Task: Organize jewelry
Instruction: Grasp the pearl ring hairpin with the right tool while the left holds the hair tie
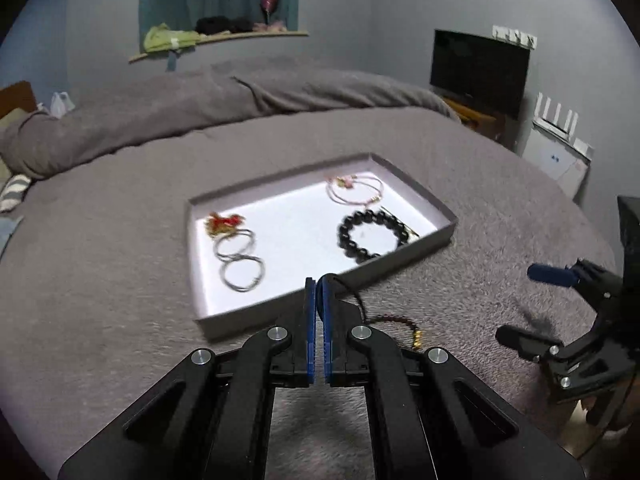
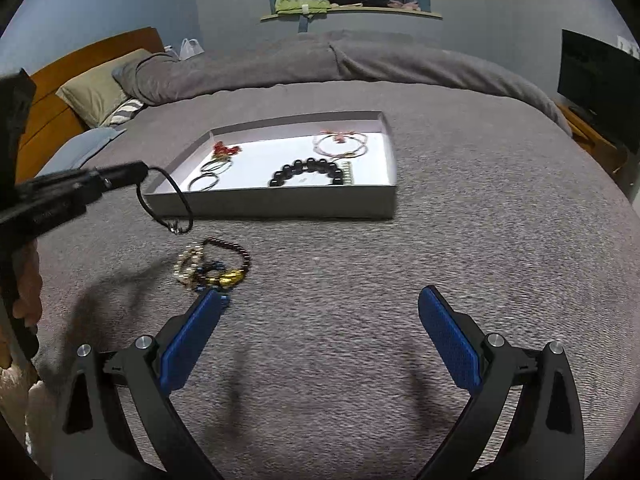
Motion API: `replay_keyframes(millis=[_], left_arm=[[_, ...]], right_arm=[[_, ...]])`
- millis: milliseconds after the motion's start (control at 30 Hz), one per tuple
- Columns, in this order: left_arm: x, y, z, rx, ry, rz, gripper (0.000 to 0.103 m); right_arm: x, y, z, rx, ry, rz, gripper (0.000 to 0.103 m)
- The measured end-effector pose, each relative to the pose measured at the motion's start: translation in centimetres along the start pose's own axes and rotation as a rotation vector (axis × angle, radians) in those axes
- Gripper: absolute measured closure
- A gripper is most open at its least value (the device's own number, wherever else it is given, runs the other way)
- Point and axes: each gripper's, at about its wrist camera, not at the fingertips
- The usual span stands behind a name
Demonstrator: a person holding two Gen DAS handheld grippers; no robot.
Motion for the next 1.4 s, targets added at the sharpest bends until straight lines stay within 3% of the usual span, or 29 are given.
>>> replay_keyframes(millis=[267,400,700,833,1033,1400], left_arm=[[-1.9,2.7,-2.7,-0.04,0.015,0.04,0.099],[-2.1,3.9,-4.2,-0.073,0.037,0.024,0.099],[-3.0,5.6,-6.2,-0.126,0.032,-0.027,0.099],[-3.1,6.0,-6.6,-0.138,0.031,-0.04,0.099],[-3.4,6.1,-6.8,-0.141,0.024,-0.054,0.099],[-3.8,5.9,-6.5,-0.139,0.019,-0.055,0.099]], right_arm=[[1.1,4.7,0.3,-0.068,0.002,0.07,0.006],[1.8,7.8,0.3,-0.137,-0.025,0.074,0.006],[4.8,11.7,0.2,-0.247,-0.014,0.015,0.029],[6.1,12.1,0.3,-0.261,0.026,-0.007,0.048],[6.2,12.1,0.2,-0.26,0.038,0.006,0.069],[4.6,11.2,0.9,-0.213,0.0,0.03,0.069]])
Point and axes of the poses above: each gripper's, at about its wrist camera, not at the fingertips, and x roughly the way its jaws point, y to its left, z to its top, and after that the axes turned 5 degrees about -z, right-handed
